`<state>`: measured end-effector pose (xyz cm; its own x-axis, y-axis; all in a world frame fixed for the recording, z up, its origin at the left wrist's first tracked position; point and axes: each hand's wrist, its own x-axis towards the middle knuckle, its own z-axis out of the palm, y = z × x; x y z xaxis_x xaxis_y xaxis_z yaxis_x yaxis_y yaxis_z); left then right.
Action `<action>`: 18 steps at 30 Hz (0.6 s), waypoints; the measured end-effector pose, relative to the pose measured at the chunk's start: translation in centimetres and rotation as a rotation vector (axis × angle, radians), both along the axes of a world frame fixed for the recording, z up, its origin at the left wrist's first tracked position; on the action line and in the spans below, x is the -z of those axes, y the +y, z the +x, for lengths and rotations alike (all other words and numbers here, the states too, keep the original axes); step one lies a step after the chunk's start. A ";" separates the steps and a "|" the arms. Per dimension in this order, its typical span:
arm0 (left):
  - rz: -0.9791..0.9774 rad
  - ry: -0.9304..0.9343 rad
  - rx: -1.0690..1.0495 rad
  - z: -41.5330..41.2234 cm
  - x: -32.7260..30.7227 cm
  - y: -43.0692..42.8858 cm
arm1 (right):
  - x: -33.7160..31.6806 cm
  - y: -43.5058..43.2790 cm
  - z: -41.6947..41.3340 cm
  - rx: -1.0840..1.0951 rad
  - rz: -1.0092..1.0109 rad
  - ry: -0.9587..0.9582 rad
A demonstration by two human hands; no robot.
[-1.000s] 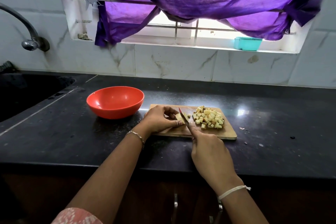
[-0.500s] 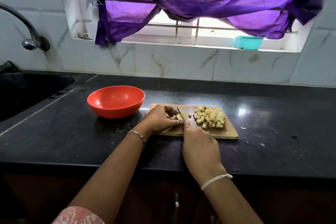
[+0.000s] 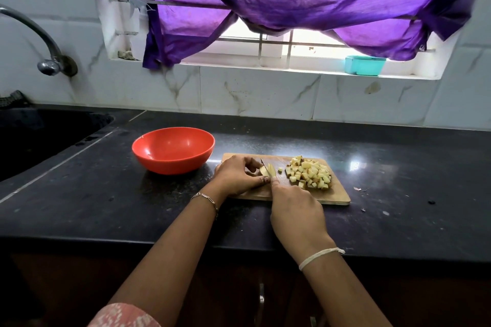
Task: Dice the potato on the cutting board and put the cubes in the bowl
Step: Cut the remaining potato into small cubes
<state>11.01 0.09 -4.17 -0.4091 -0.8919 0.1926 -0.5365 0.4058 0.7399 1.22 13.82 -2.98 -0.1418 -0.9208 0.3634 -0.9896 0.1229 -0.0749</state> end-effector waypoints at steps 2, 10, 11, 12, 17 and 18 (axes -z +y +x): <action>-0.023 0.002 -0.019 0.0 0.2 -0.1 | -0.1 0.5 -0.3 -0.002 -0.008 -0.022; -0.005 0.008 -0.023 0.3 -0.2 0.1 | 0.5 2.0 -0.3 0.022 -0.115 -0.174; -0.003 0.018 -0.029 0.3 -0.2 0.1 | 0.6 1.9 -0.3 0.025 -0.119 -0.185; -0.002 0.029 -0.034 0.3 -0.2 0.1 | 0.6 1.9 -0.3 0.030 -0.121 -0.186; -0.017 0.051 -0.055 0.3 -0.2 0.1 | 0.9 1.5 0.0 0.017 -0.113 -0.148; -0.020 0.054 -0.057 0.3 -0.2 0.1 | 1.1 1.5 0.0 0.012 -0.109 -0.137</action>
